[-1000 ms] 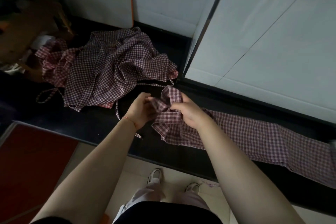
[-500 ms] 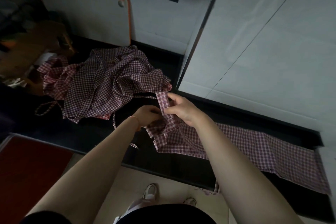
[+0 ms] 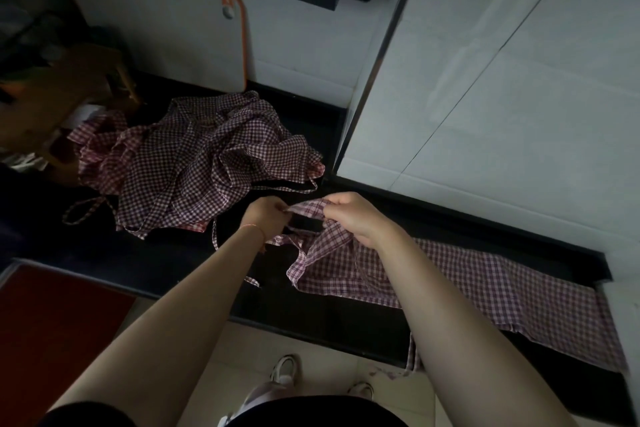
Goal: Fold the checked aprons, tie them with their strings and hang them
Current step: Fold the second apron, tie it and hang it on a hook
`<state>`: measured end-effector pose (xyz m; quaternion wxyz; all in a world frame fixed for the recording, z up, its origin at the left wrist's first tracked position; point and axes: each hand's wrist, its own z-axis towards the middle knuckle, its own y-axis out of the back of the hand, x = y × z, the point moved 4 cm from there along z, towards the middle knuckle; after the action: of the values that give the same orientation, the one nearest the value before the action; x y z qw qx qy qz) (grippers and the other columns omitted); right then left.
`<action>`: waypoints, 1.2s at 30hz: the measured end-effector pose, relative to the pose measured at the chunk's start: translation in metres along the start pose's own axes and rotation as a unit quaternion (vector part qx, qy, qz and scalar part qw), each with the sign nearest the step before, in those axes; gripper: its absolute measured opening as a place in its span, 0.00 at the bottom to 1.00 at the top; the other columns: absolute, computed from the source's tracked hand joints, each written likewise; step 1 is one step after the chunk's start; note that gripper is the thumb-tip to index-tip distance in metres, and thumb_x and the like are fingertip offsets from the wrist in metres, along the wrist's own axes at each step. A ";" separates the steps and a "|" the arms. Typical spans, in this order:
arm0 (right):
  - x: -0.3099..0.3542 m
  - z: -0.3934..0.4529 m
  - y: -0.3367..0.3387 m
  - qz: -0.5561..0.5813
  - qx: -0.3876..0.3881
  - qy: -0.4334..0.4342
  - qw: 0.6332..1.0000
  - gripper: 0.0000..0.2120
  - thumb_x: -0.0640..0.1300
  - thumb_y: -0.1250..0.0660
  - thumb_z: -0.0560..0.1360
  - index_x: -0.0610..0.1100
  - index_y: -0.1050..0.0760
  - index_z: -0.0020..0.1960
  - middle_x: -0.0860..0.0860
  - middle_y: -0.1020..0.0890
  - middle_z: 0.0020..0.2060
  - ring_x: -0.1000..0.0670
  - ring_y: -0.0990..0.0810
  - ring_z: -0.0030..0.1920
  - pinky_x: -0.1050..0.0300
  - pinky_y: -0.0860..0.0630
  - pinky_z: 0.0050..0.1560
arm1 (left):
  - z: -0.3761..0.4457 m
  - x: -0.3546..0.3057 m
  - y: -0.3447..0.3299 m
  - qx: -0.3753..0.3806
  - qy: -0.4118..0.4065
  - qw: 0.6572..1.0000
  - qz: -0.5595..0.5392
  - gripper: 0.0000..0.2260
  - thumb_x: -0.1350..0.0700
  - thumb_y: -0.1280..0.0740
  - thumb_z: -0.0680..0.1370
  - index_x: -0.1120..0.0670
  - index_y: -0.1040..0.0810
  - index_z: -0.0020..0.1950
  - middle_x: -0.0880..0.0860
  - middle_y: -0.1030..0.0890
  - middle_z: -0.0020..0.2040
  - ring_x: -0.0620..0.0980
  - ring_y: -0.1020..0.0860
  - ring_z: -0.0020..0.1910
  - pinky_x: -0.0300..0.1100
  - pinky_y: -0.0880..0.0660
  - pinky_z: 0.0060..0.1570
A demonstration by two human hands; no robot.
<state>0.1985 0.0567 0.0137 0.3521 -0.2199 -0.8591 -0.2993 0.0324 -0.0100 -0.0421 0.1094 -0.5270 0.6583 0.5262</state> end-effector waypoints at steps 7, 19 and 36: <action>-0.012 -0.001 0.001 -0.136 -0.028 -0.021 0.990 0.15 0.50 0.42 0.83 0.41 0.23 0.55 0.46 0.18 0.43 0.50 0.19 0.39 0.59 0.24 0.37 | 0.002 0.000 0.006 0.050 0.074 0.972 -0.218 0.15 0.46 0.31 0.77 0.59 0.19 0.48 0.55 0.17 0.45 0.54 0.19 0.46 0.48 0.23 0.54; -0.018 -0.005 0.004 0.180 0.014 -0.001 0.984 0.11 0.39 0.29 0.77 0.39 0.23 0.58 0.44 0.19 0.40 0.53 0.21 0.34 0.58 0.22 0.38 | 0.004 0.035 -0.005 0.117 0.027 0.986 0.117 0.37 0.53 0.22 0.66 0.52 0.35 0.71 0.55 0.23 0.61 0.55 0.24 0.58 0.51 0.24 0.58; -0.046 0.033 -0.071 -0.175 -0.100 0.000 0.979 0.07 0.48 0.33 0.79 0.44 0.26 0.53 0.52 0.23 0.44 0.52 0.24 0.43 0.58 0.31 0.39 | -0.017 0.077 -0.035 0.017 0.322 0.846 -0.425 0.39 0.28 0.38 0.71 0.58 0.25 0.66 0.57 0.19 0.58 0.61 0.20 0.57 0.54 0.23 0.55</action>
<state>0.1714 0.0201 -0.0648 0.2704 -0.0998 -0.8500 -0.4410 0.0352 -0.0650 -0.1089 0.1139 -0.8931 0.3769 0.2176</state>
